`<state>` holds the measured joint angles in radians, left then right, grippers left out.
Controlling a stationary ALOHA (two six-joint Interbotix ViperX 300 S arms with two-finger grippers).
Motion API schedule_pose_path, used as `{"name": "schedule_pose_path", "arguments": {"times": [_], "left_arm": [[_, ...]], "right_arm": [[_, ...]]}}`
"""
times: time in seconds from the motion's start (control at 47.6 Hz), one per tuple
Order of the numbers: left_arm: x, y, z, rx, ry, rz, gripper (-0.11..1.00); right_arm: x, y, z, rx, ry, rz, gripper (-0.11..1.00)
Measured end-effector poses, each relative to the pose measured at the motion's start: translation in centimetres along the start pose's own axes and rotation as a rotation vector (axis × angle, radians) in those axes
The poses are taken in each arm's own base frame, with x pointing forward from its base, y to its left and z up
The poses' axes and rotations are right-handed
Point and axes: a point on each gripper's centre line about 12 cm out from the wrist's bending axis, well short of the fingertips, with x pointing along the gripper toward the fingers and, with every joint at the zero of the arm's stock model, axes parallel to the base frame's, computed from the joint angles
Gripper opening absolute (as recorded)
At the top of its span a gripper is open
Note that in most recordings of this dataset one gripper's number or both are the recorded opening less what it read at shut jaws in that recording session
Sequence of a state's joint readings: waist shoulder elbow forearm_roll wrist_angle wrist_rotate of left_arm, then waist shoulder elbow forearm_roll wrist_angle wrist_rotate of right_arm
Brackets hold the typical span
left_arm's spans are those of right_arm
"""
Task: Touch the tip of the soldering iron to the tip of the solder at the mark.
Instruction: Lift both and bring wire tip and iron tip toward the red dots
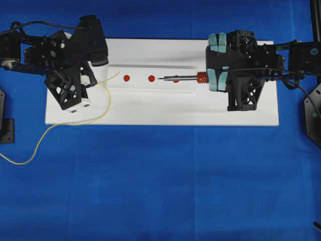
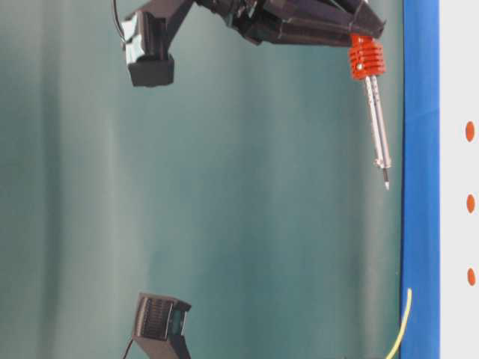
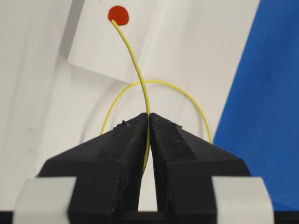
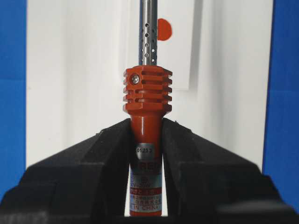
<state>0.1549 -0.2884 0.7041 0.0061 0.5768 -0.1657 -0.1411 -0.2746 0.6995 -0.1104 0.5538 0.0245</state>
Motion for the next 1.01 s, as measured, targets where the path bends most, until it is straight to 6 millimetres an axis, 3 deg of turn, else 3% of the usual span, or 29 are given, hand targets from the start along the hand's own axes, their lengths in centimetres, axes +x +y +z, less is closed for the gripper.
{"name": "schedule_pose_path", "arguments": {"times": [0.147, 0.504, 1.007], "left_arm": [[0.3, -0.1, 0.4, -0.002, 0.002, 0.0, 0.01], [4.2, 0.0, -0.2, 0.0, 0.109, 0.018, 0.01], [5.1, 0.0, 0.0, 0.002, 0.127, 0.02, 0.01]], "right_arm": [[0.2, 0.0, 0.1, 0.0, 0.005, 0.0, 0.07], [0.8, 0.0, 0.0, 0.0, 0.023, 0.001, 0.07], [1.9, -0.2, -0.2, 0.009, 0.054, -0.002, 0.07]]}}
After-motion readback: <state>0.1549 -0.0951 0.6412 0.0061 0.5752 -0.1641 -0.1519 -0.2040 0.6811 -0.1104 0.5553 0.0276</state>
